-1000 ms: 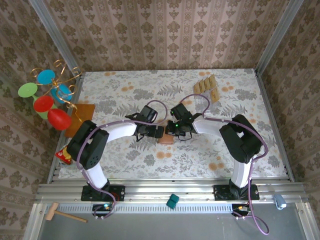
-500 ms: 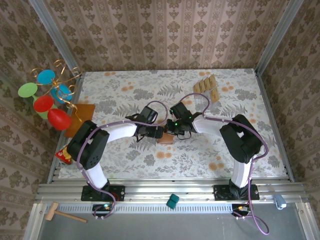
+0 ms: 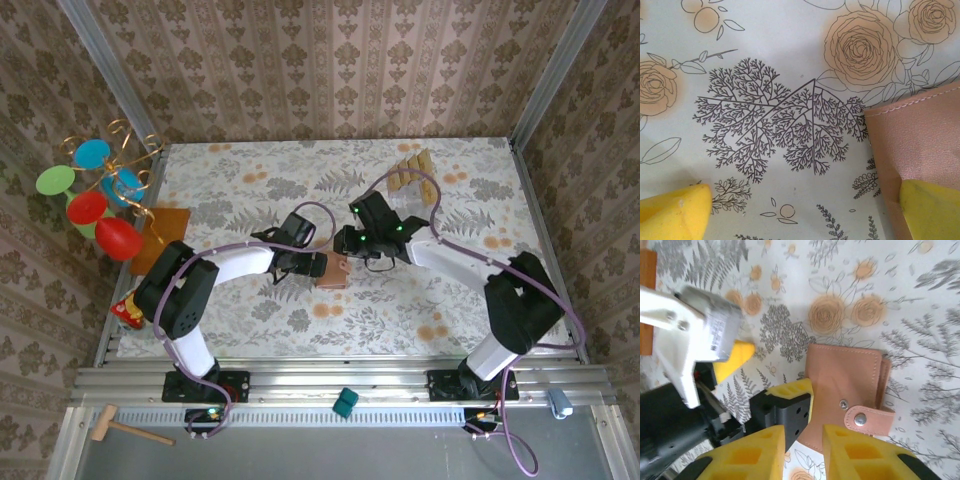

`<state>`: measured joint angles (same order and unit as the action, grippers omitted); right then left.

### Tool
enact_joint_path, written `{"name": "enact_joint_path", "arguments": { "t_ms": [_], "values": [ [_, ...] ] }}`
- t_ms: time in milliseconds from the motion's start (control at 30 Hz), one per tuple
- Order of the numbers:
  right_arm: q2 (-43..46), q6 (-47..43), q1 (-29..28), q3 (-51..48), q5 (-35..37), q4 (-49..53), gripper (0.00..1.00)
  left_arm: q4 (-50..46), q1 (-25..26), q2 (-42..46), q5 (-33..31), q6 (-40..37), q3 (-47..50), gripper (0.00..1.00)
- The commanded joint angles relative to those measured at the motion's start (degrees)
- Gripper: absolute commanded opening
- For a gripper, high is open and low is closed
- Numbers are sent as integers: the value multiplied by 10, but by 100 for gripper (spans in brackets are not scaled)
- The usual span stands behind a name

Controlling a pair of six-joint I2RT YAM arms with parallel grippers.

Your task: Put the credit cards into the card holder

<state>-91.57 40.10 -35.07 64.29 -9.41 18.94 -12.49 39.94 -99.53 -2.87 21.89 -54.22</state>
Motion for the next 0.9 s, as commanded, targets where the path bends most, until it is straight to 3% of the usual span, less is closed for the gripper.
{"name": "enact_joint_path", "arguments": {
  "t_ms": [0,133,267,867],
  "values": [
    [-8,-36,2,22,71,115,39,-15,9,-24,18,2,18,96],
    [-52,-58,-12,63,77,176,45,-12,11,-26,16,3,20,96],
    [-95,-72,-32,101,98,205,44,-11,10,-25,15,4,20,96],
    [-168,-87,-41,142,116,204,27,-3,10,-34,21,5,18,96]
  ]
}}
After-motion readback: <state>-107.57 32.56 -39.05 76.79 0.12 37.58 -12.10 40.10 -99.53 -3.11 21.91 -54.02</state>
